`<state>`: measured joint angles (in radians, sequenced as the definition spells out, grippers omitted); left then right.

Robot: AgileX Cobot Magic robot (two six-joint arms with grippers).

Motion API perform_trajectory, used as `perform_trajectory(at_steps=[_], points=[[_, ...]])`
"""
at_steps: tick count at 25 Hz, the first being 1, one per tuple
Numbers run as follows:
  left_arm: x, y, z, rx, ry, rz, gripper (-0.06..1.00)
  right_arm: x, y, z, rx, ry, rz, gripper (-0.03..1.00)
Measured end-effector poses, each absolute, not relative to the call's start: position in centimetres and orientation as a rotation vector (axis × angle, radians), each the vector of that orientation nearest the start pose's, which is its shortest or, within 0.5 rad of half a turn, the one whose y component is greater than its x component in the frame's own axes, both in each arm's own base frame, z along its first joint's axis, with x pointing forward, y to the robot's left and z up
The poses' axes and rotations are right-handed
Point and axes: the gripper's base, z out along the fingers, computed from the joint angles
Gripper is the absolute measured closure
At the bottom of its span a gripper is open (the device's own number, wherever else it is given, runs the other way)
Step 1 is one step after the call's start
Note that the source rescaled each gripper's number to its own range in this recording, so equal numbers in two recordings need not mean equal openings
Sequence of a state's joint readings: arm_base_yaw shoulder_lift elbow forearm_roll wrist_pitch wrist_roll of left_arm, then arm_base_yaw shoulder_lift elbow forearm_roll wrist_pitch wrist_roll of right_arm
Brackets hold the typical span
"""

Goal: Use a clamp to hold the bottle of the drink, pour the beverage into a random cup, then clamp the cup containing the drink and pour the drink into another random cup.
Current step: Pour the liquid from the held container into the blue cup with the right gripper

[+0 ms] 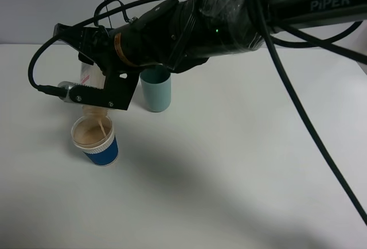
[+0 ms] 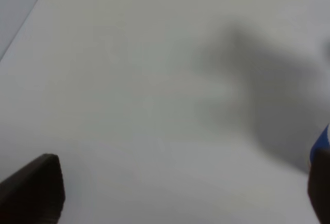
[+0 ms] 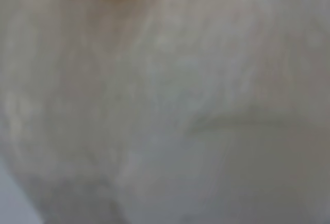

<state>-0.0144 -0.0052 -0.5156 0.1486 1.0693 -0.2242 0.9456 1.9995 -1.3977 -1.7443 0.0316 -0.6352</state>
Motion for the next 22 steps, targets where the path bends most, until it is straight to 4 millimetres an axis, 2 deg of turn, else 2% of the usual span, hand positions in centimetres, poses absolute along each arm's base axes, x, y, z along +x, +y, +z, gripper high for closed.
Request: perform_trajectory(at_steps=[7,22], points=[[-0.82,1.19,28.15,-0.221,2.011,0.027,0.06,27.07,37.05,22.53,-2.182,-0.21,-0.902,0.97],[-0.82,1.19,28.15,-0.221,2.011,0.027,0.06,26.79,37.22,22.48,-2.175,-0.239,-0.868,0.97]])
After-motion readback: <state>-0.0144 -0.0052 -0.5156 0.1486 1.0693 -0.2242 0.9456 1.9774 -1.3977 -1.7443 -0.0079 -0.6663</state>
